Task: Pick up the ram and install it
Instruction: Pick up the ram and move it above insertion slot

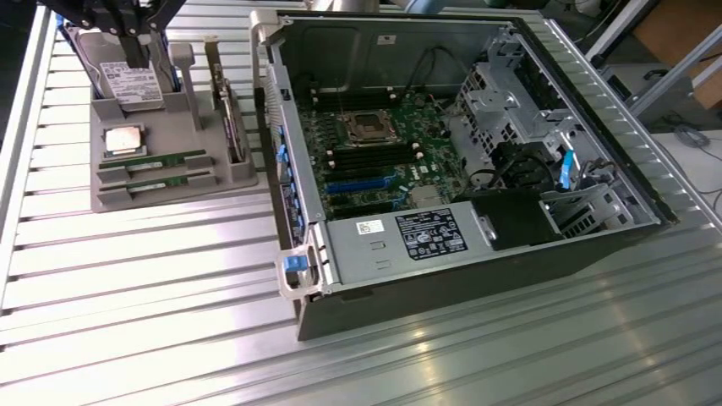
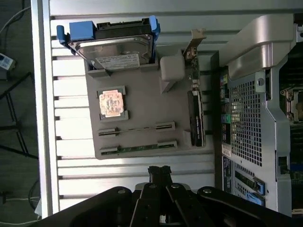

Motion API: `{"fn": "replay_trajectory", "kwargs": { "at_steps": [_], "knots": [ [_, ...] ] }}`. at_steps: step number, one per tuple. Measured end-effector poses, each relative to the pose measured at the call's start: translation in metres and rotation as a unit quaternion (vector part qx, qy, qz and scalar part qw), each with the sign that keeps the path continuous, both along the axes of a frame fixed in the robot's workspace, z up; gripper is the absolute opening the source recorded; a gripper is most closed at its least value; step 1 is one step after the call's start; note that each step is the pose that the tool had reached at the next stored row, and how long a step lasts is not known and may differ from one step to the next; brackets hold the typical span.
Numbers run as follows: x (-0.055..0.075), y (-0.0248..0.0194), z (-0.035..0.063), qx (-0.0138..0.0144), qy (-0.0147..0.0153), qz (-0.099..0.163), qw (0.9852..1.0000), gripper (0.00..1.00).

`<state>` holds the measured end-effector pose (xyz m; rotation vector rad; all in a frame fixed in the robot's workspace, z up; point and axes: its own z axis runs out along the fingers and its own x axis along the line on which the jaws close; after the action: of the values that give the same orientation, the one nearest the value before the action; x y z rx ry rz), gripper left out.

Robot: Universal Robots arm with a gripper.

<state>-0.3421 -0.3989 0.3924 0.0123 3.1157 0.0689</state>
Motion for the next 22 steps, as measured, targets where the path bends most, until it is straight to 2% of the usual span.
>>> {"fn": "replay_trajectory", "kwargs": {
  "at_steps": [3, 7, 8, 10, 12, 16, 17, 20, 21, 22],
  "knots": [
    [0.0000, 0.0000, -0.0001, 0.0000, 0.0000, 0.033, 0.9994, 0.10],
    [0.0000, 0.0000, -0.0002, 0.0000, 0.0000, 0.071, 0.9975, 0.10],
    [0.0000, 0.0000, -0.0002, -0.0001, 0.0000, 0.092, 0.9958, 0.10],
    [0.0000, 0.0000, -0.0003, 0.0000, 0.0000, 0.110, 0.9939, 0.10],
    [0.0000, 0.0000, -0.0005, 0.0000, 0.0000, 0.154, 0.9881, 0.10],
    [0.0000, 0.0000, -0.0006, 0.0000, 0.0000, 0.190, 0.9819, 0.10],
    [0.0000, 0.0000, -0.0006, 0.0000, 0.0000, 0.207, 0.9784, 0.10],
    [0.0000, 0.0000, -0.0008, 0.0000, 0.0000, 0.271, 0.9625, 0.10],
    [0.0000, 0.0000, -0.0009, 0.0000, 0.0000, 0.288, 0.9577, 0.10],
    [0.0000, 0.0000, -0.0009, 0.0000, 0.0000, 0.300, 0.9538, 0.10]
  ]
}}
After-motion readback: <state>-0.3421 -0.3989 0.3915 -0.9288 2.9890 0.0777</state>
